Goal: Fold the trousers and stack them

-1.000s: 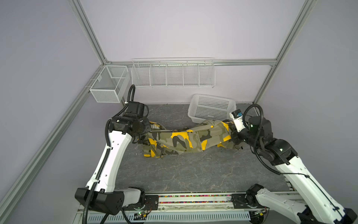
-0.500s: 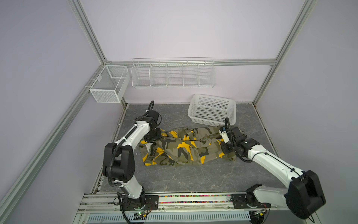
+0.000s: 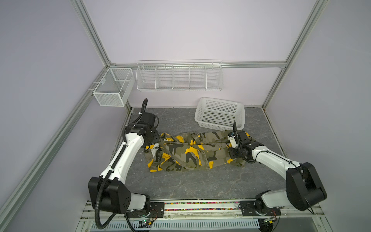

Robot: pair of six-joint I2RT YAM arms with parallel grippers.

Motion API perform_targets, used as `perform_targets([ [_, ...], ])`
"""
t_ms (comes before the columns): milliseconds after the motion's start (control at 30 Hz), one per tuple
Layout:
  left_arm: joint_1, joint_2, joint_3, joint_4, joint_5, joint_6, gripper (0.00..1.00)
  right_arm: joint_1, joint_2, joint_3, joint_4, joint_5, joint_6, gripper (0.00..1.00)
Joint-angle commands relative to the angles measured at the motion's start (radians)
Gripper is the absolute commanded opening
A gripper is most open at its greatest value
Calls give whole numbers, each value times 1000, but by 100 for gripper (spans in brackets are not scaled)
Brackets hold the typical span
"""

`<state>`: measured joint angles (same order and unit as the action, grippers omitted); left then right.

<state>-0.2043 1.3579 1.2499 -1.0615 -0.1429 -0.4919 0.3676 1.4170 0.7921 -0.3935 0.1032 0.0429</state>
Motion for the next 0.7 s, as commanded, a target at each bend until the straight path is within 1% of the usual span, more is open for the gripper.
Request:
perform_targets([
  [0, 27, -11, -137, 53, 72, -67, 59, -7, 7, 2, 13, -44, 25, 7],
  [100, 48, 3, -194, 177, 137, -112, 57, -7, 6, -6, 21, -66, 38, 7],
  [267, 72, 115, -180, 240, 183, -169, 58, -7, -14, -20, 20, -79, 49, 7],
  [400, 72, 174, -183, 319, 183, -228, 59, -7, -24, -24, 24, -83, 58, 7],
  [567, 71, 258, -182, 359, 209, -243, 60, -7, -28, -24, 26, -91, 64, 7],
  [667, 67, 279, -196, 394, 229, -252, 59, -7, -30, -26, 28, -93, 66, 7],
])
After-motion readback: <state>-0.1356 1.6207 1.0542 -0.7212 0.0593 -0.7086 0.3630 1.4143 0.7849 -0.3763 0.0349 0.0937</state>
